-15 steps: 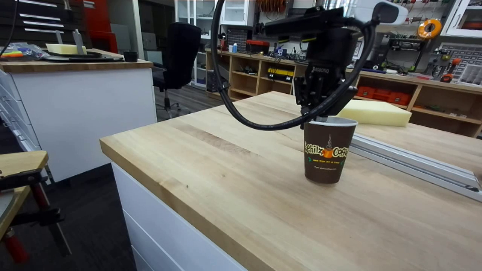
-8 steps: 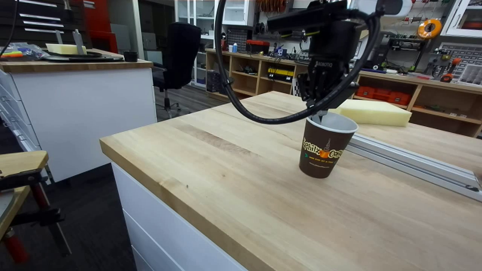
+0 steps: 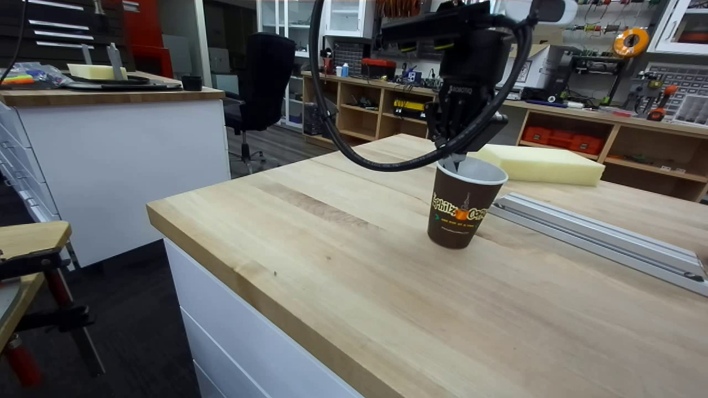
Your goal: Slide the cup to the left
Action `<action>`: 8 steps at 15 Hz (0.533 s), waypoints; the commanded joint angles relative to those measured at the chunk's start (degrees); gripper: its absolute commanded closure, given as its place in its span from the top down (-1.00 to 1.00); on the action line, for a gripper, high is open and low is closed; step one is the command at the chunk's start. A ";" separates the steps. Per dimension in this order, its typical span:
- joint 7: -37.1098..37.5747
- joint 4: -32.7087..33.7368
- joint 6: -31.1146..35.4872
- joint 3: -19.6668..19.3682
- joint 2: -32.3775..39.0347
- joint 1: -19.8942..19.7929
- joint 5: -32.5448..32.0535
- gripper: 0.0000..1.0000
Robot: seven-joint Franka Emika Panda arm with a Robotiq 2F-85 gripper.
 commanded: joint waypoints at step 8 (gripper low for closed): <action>-0.63 -16.77 2.29 3.80 -12.85 3.85 0.16 -0.98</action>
